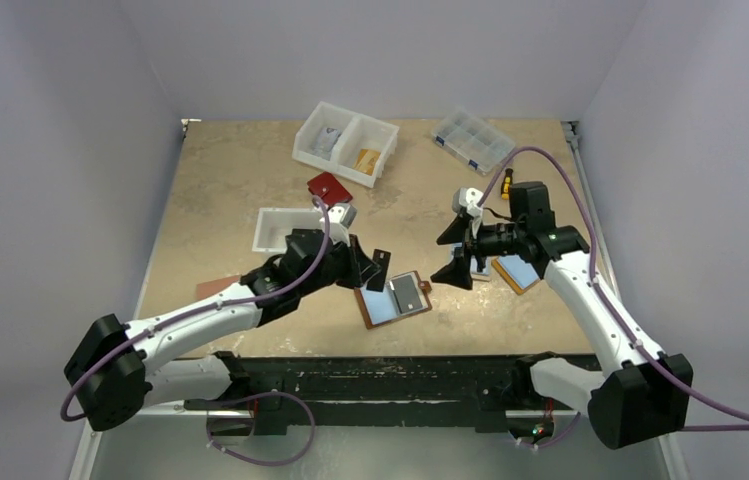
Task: Take the credit cards out of the card holder
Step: Place the credit card in the storage box.
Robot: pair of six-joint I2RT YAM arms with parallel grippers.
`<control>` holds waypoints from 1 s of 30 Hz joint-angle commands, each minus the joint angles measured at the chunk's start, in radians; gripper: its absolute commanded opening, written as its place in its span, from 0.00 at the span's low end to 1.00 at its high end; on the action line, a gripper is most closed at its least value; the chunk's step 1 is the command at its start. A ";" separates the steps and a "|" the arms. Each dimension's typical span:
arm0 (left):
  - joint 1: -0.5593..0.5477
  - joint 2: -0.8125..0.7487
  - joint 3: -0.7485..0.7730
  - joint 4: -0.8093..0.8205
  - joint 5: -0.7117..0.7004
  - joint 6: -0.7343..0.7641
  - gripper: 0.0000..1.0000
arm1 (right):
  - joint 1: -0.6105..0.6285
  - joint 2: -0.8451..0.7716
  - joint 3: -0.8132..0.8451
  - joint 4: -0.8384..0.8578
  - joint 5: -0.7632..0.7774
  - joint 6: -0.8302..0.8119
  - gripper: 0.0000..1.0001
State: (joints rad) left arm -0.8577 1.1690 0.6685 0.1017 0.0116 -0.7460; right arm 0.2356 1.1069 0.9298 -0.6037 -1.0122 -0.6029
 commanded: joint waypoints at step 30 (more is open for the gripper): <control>0.728 0.127 0.187 -0.246 0.383 0.357 0.00 | -0.090 0.172 0.083 -0.301 0.113 -0.174 0.99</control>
State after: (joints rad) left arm -0.1879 1.2526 0.8040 -0.2016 0.2508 -0.4072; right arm 0.1600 1.3018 1.0206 -0.9264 -0.9020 -0.7792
